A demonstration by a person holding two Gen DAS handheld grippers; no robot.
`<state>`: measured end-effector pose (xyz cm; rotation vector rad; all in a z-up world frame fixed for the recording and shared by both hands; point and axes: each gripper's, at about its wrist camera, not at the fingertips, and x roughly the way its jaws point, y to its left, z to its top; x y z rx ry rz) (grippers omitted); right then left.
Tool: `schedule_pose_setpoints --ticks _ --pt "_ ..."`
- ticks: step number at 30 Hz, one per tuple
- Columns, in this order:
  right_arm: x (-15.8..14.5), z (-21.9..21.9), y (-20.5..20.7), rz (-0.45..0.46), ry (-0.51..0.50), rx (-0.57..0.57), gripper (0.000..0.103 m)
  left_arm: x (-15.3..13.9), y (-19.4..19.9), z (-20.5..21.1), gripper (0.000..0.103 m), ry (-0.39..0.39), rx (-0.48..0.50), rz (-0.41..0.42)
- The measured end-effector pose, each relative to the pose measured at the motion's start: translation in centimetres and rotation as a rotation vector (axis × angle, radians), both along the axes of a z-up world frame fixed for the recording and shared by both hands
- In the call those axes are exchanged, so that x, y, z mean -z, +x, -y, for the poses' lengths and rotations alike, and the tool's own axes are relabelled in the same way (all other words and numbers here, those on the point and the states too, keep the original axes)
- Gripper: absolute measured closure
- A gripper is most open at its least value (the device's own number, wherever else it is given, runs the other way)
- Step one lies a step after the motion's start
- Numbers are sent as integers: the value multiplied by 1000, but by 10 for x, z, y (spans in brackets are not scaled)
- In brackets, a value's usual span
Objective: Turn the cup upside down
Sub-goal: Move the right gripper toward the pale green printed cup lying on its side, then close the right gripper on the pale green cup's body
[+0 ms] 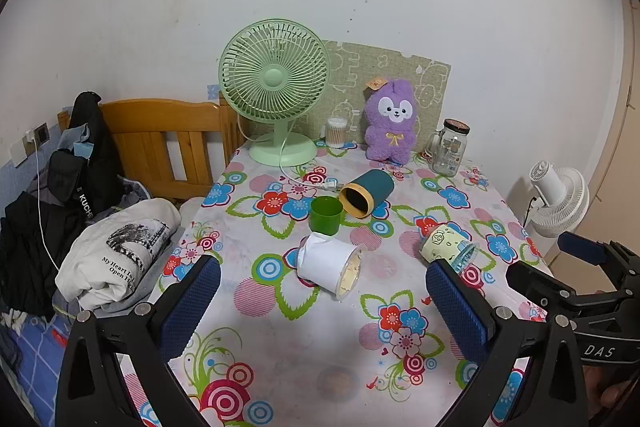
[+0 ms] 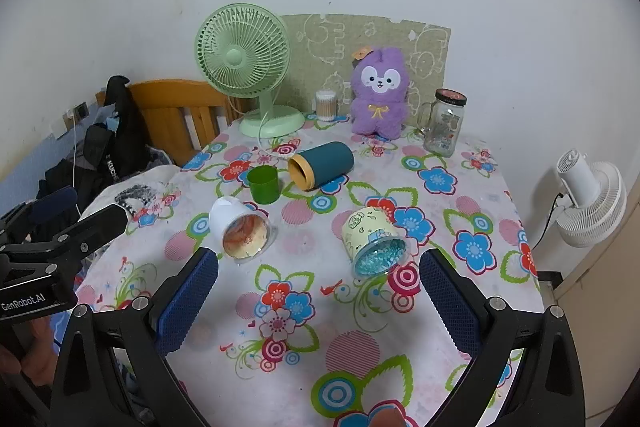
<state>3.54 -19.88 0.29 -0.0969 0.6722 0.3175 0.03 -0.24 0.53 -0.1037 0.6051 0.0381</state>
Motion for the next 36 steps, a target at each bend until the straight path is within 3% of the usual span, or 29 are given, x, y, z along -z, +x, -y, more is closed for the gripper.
schedule_pose_setpoints --ticks 11,36 --pt "3 -2 -1 -8 -9 -1 1 1 -1 0 0 -8 2 -6" --pt "31 3 34 -97 -50 16 1 33 28 -2 0 -28 9 -91"
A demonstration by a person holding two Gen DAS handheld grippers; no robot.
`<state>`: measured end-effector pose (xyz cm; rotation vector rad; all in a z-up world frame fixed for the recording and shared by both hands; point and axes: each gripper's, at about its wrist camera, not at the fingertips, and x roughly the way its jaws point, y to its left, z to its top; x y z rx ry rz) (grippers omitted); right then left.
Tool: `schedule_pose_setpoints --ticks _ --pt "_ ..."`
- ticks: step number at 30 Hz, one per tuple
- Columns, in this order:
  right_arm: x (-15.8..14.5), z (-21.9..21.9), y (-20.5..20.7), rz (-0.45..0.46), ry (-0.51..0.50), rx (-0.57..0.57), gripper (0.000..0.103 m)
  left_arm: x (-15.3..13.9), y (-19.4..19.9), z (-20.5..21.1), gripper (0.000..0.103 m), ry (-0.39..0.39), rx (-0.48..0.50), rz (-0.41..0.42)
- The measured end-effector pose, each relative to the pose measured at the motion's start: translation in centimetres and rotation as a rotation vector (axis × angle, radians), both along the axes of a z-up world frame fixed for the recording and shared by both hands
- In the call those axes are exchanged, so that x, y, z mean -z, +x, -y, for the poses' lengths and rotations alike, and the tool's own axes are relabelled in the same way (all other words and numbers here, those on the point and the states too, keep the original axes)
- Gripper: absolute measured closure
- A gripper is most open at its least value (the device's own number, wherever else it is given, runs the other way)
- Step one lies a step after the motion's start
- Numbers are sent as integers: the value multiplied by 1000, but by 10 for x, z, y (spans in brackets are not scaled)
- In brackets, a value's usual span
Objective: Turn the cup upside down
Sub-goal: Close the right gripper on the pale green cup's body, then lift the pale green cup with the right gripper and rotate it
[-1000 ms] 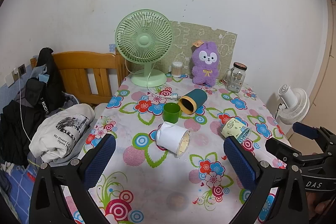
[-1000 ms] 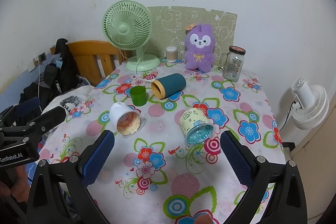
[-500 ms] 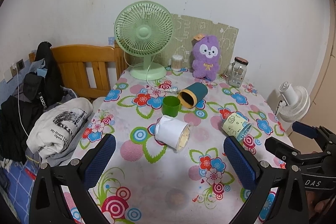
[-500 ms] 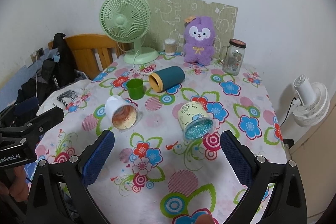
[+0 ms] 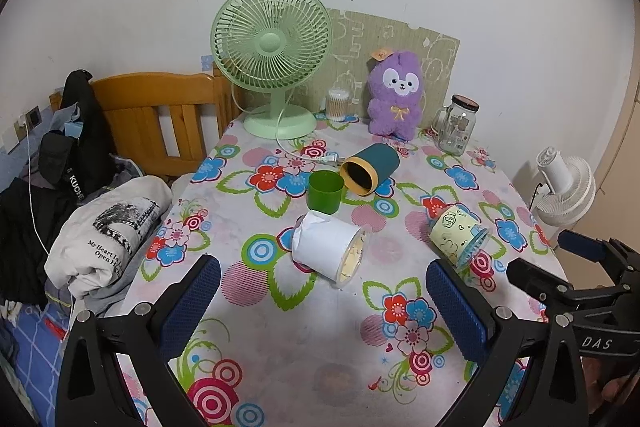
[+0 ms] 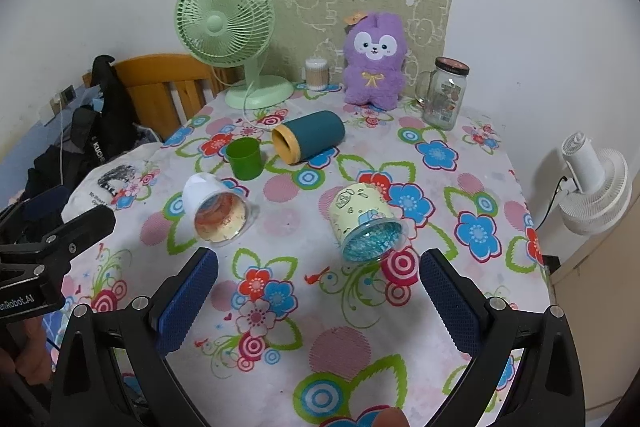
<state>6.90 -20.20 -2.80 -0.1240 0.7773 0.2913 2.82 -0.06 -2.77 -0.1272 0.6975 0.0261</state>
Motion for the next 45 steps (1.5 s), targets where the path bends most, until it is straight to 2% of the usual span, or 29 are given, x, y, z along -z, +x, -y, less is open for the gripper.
schedule_pose_setpoints --ticks 7,14,19,23,29,32,34,39,45 --pt "10 5 29 -42 -20 10 1 17 17 5 0 3 21 -56" --pt "40 10 82 -153 -103 39 1 37 38 16 0 28 55 -126" --pt "58 7 115 -209 -140 -15 1 54 50 24 0 49 65 -177" --pt "79 4 142 -292 -164 -45 1 67 55 25 0 44 65 -209" --pt "97 2 163 -353 -180 -72 2 77 53 23 0 33 48 -237" --pt "109 -2 169 -403 -204 -95 10 79 50 20 0 24 43 -247" --pt "116 -2 171 -438 -201 -95 30 80 47 19 0 19 40 -250" --pt "109 2 160 -408 -188 -70 31 80 40 15 0 10 30 -251" --pt "81 -4 119 -356 -121 -102 31 73 26 5 0 -16 17 -236"
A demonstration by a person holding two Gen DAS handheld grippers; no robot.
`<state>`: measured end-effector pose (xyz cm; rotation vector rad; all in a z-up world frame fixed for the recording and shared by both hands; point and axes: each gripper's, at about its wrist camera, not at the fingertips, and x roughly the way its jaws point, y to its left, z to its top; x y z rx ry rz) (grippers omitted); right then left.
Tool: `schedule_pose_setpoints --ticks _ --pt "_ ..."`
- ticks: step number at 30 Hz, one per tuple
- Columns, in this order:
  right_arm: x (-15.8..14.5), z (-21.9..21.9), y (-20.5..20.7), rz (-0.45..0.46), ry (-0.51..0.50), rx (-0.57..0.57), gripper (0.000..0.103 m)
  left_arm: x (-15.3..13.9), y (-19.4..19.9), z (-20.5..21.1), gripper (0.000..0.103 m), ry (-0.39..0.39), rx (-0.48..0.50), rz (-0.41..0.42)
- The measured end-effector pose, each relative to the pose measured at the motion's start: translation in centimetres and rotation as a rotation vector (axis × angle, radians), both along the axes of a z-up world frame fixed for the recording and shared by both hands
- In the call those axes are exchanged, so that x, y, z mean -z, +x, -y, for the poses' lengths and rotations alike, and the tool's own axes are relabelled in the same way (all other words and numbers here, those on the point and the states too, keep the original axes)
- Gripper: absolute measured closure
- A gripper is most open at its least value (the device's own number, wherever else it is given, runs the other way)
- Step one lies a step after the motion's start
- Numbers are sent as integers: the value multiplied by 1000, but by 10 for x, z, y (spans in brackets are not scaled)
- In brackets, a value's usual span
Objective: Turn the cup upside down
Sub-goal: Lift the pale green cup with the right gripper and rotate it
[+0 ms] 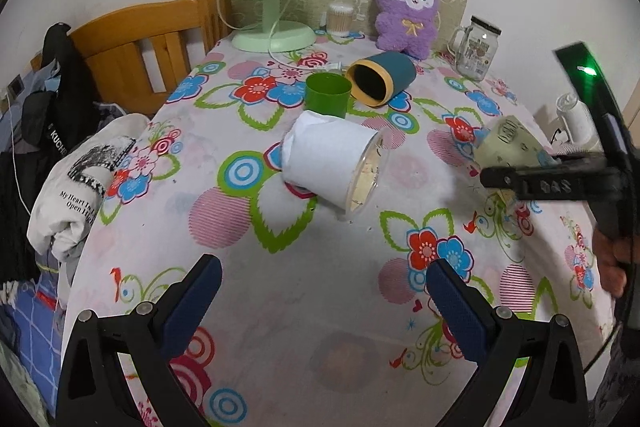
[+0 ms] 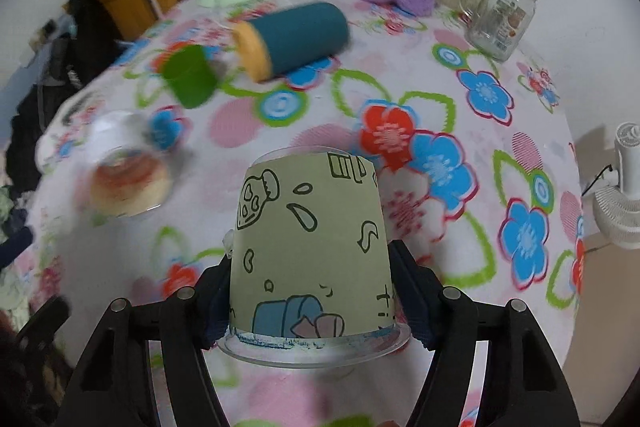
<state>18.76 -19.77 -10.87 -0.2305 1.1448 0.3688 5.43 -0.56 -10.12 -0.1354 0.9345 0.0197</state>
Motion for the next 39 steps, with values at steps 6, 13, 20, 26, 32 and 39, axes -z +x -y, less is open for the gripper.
schedule_pose_setpoints --ticks 6,13,20,26,32,39 --pt "-5 -25 -66 -9 49 -42 31 -6 -28 -17 0 -31 -39 22" --pt "16 -53 -114 -58 35 -87 31 -5 -59 -35 0 -74 -92 23" --pt "30 -59 -128 -80 39 -79 31 -6 -70 -37 0 -81 -111 25" --pt "35 -60 -130 -89 46 -73 31 -7 -72 -31 0 -79 -102 24" --pt "35 -59 -130 -90 51 -74 31 -5 -70 -24 0 -80 -84 17" --pt "35 -59 -132 -83 48 -80 30 -3 -67 -17 0 -77 -61 6"
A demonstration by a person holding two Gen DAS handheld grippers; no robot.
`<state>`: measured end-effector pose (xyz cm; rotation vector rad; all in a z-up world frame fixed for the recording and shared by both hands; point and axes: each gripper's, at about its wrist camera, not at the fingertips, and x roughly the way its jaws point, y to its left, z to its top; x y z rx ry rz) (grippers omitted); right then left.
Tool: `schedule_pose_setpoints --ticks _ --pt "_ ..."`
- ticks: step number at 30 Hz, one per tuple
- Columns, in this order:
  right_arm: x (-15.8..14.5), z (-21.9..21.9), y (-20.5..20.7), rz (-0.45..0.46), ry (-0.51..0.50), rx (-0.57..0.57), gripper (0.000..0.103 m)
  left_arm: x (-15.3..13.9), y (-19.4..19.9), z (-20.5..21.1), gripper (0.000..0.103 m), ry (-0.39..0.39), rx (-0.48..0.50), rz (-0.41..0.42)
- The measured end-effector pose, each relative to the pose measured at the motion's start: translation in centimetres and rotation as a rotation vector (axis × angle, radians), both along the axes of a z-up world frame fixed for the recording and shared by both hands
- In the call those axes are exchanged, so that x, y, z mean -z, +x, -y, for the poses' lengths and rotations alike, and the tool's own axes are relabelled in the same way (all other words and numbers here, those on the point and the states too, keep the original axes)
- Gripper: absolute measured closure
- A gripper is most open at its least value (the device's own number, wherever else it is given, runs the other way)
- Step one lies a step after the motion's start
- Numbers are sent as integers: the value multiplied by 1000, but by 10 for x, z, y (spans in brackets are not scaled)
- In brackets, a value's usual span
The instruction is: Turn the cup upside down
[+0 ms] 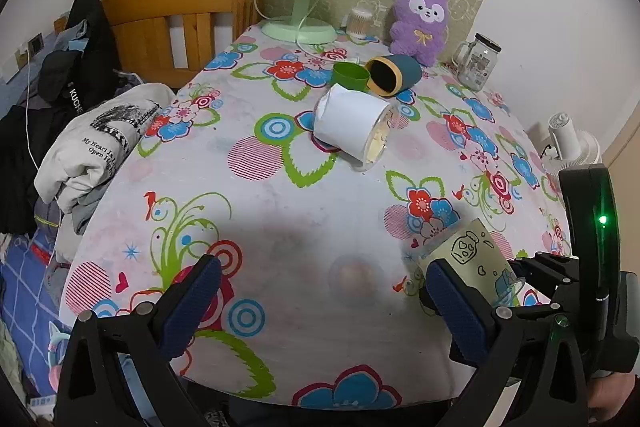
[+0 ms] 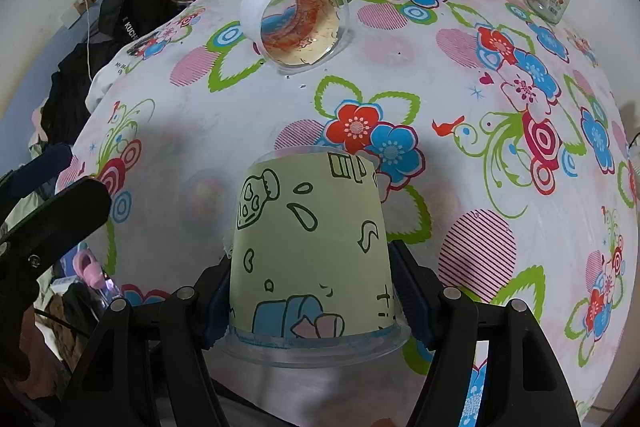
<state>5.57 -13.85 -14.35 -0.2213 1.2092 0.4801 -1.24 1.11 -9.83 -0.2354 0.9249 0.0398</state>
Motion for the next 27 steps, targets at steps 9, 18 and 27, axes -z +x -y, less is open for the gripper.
schedule_pose_setpoints --ticks 9,18,27 --pt "-4 2 -3 3 17 -22 19 0 3 2 0 -17 12 -3" --pt "-26 37 -7 47 86 12 13 -10 11 20 0 -44 42 12" --pt "-44 106 -13 53 209 108 13 -9 43 55 0 -157 63 -47"
